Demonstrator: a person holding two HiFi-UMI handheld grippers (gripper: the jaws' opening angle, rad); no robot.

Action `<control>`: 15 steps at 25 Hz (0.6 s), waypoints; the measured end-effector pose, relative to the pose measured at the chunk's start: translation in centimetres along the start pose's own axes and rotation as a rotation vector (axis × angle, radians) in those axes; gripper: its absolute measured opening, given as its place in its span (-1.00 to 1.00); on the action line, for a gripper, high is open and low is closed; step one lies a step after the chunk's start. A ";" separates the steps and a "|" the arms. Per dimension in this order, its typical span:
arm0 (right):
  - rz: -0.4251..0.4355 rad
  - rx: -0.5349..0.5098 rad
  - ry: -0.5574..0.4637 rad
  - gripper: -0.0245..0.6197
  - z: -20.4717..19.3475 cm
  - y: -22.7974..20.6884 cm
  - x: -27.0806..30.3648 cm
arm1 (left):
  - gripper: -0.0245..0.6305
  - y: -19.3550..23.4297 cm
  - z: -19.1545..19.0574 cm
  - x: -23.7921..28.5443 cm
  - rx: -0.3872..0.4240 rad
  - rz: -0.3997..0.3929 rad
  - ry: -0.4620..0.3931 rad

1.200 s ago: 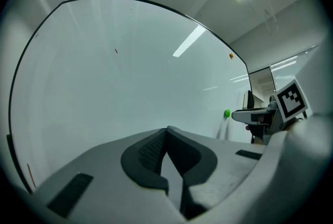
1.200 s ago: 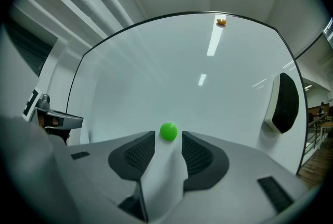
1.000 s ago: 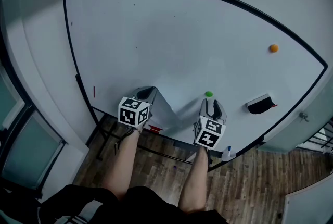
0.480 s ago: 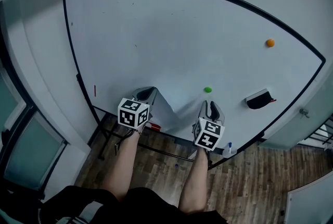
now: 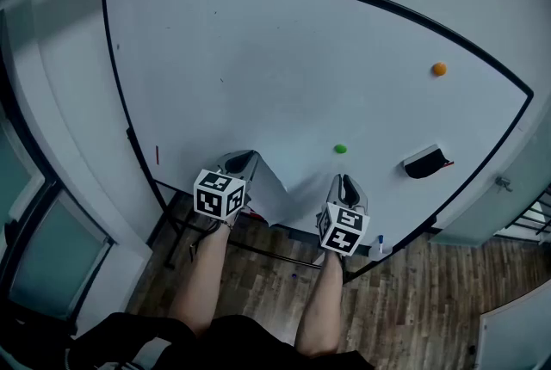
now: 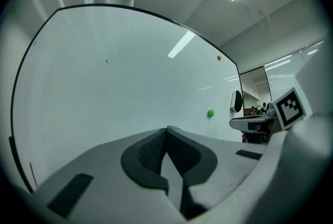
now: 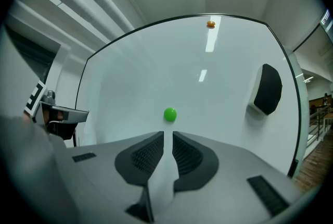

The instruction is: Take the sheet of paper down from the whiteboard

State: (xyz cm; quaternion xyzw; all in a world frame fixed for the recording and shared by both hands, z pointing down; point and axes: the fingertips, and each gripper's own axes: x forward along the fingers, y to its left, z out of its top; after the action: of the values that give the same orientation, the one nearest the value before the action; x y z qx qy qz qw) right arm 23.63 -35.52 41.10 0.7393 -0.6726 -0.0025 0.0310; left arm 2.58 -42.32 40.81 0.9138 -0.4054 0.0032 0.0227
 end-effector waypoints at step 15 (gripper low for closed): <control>0.020 0.010 0.015 -0.83 -1.0 0.3 -1.1 | -0.87 -0.9 -0.9 -0.4 -0.001 -0.017 0.016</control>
State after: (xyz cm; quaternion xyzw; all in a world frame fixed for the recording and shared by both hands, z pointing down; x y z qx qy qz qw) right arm 23.23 -34.37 42.06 0.7327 -0.6798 0.0066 0.0323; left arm 2.98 -41.32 41.64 0.9173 -0.3973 0.0102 0.0266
